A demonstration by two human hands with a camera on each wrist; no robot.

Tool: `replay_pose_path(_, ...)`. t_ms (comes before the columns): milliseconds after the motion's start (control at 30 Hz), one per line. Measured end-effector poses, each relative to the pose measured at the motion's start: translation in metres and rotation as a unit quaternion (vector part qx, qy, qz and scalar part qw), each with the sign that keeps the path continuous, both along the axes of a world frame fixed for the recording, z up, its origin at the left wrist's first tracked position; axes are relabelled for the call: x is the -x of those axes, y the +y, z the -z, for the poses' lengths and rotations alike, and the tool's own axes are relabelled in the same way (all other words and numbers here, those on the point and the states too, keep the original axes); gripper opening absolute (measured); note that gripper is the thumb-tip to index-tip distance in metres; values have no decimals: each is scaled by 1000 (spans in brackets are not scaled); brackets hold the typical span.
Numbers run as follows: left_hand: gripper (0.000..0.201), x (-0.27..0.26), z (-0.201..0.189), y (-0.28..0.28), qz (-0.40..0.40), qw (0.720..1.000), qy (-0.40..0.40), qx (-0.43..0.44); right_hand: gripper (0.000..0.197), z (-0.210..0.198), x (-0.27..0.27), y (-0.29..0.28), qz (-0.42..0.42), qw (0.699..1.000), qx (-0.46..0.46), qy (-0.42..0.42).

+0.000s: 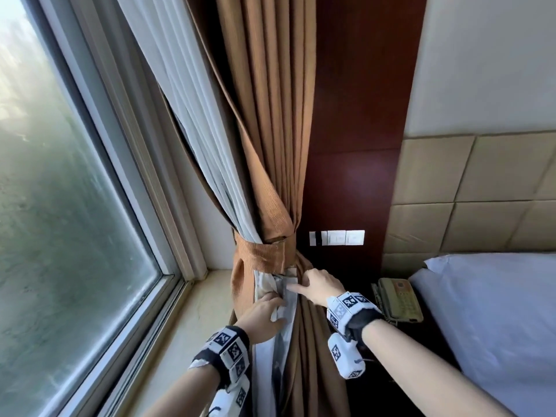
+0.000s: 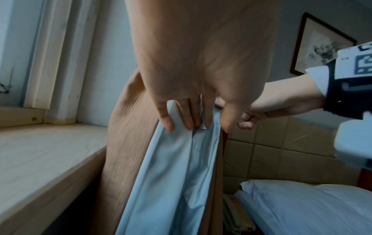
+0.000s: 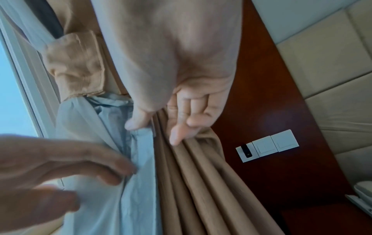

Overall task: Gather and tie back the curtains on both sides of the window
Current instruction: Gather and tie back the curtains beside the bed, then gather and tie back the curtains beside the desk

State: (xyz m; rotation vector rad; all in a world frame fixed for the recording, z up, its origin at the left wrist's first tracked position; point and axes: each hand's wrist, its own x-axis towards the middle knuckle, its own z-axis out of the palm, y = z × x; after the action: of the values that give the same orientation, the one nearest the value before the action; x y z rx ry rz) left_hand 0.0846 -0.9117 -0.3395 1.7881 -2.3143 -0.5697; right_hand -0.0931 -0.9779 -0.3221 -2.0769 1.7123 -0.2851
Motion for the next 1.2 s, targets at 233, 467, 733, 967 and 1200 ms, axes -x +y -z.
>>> replay_pose_path(233,24,31,1,-5,84,985,-15,-150,27,16,36,27,-28,995,-83,-56)
replay_pose_path(467,26,19,19,8,60,978,-11,-197,11,23,27,49,-57,984,-165,-17)
replay_pose_path(733,23,-45,39,59,-98,975,24,-200,21,31,-40,63,-235,938,-241,80)
replay_pose_path(967,34,-95,-19,171,-330,938,71,-71,11,-4,-141,89,-438,887,-146,0)
replay_pose_path(1200,25,-110,-49,382,-563,824,59,-6,16,-22,-226,243,-644,753,-129,-33)
